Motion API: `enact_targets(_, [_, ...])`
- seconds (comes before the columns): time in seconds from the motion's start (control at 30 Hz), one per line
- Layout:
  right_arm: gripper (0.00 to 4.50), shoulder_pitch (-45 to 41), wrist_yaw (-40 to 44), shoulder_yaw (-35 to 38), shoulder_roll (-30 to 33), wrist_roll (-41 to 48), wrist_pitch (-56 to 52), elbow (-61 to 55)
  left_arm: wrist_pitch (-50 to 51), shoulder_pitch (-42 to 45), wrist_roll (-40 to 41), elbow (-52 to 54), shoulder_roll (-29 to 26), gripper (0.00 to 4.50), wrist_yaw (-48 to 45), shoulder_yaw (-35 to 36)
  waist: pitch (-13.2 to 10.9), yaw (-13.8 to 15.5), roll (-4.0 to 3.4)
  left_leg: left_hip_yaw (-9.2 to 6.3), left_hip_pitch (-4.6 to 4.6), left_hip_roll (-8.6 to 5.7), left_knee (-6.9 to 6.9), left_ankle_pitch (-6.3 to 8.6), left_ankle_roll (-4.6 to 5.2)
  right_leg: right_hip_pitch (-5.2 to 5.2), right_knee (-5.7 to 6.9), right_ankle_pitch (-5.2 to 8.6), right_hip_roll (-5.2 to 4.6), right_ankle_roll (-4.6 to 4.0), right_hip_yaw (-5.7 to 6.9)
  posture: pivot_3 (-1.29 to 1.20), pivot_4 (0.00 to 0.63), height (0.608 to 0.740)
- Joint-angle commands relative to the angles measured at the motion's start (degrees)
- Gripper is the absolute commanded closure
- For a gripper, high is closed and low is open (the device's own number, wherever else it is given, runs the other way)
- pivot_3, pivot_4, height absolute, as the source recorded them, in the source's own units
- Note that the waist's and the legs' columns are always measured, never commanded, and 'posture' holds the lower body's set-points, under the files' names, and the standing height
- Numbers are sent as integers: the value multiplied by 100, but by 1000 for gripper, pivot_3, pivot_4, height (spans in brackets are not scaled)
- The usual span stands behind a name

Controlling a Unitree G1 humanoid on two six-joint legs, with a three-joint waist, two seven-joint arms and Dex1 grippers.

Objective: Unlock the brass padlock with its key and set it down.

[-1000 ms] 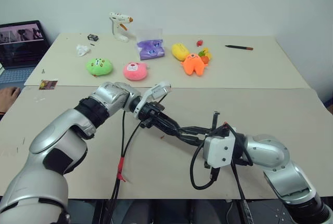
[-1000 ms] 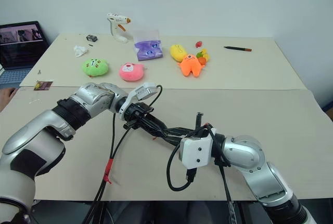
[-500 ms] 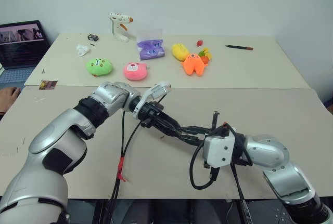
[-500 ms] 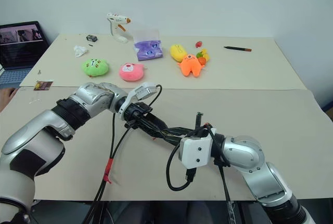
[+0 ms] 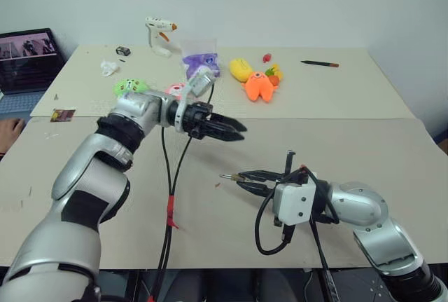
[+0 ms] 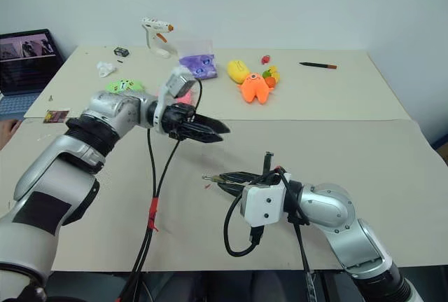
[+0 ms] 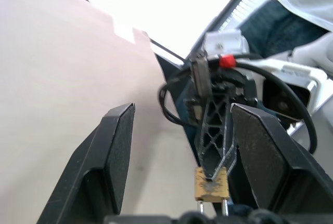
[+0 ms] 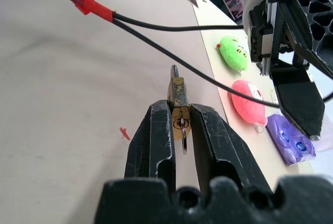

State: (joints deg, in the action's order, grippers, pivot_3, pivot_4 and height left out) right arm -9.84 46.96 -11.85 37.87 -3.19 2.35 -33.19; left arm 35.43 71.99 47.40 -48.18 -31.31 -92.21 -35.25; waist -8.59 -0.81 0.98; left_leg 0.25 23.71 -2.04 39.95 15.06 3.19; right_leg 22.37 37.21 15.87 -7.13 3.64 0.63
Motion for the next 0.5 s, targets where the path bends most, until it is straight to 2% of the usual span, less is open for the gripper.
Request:
enact_targets(0.03, [4407,-46,-107,196,-18,86,67,-71,153,-197,6,537,-245,2341,-29,65,0,0,0,0,0,0,0,0,0,0,0,0,0,0,0,0,150,738])
enact_targets(0.17, [4407,-131,-101,248,-23,124,30,-39,38,-432,-98,952,-434,3777,-29,-60,0,2,0,0,0,4,-1,-14,-25,1,1,0,0,0,-2,0,150,738])
enact_targets(0.27, [4407,-244,-83,257,-64,195,-134,-166,124,-546,-51,1144,-442,4450,-29,-79,0,15,0,0,0,3,0,-15,-25,-1,1,0,-1,0,-2,0,150,738])
enact_targets(0.5, [4407,-469,-60,270,-76,315,-422,-354,50,-675,-129,1337,-367,4450,-29,-163,0,13,0,-1,0,3,-1,-15,-26,0,1,0,-1,0,-2,0,150,738])
